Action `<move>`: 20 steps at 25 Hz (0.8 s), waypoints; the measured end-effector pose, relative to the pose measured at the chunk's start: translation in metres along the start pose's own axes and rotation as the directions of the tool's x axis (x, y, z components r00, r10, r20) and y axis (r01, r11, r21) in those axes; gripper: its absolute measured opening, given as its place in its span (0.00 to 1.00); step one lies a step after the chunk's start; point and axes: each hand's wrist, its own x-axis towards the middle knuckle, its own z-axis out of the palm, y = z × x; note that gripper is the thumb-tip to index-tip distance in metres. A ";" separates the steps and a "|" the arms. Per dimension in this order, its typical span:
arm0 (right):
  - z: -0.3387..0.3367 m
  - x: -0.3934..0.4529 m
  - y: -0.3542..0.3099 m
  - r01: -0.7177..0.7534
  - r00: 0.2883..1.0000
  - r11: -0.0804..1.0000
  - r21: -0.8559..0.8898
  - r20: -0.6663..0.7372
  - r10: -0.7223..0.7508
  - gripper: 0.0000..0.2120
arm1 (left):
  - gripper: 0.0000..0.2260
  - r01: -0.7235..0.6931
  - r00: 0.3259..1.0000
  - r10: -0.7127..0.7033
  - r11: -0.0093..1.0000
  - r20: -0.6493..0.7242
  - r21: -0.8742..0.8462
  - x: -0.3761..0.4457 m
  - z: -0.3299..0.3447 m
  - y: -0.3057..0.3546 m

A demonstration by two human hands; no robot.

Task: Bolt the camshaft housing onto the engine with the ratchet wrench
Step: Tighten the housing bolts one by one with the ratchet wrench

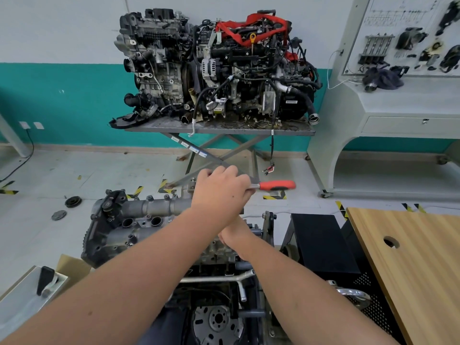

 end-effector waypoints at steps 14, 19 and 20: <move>0.003 0.011 0.016 0.056 0.998 0.991 0.118 -0.014 -0.055 0.15 | 0.19 0.244 0.718 -0.395 -0.629 0.573 -0.738 -0.019 0.022 -0.001; 0.003 0.010 0.012 0.006 1.000 0.997 0.075 -0.025 -0.004 0.22 | 0.13 0.583 0.719 -0.273 -0.264 0.639 -0.769 0.004 -0.001 -0.020; 0.004 0.010 0.013 0.010 1.000 0.998 0.068 -0.024 -0.009 0.22 | 0.11 0.631 0.734 -0.246 -0.102 0.634 -0.769 0.008 -0.007 -0.022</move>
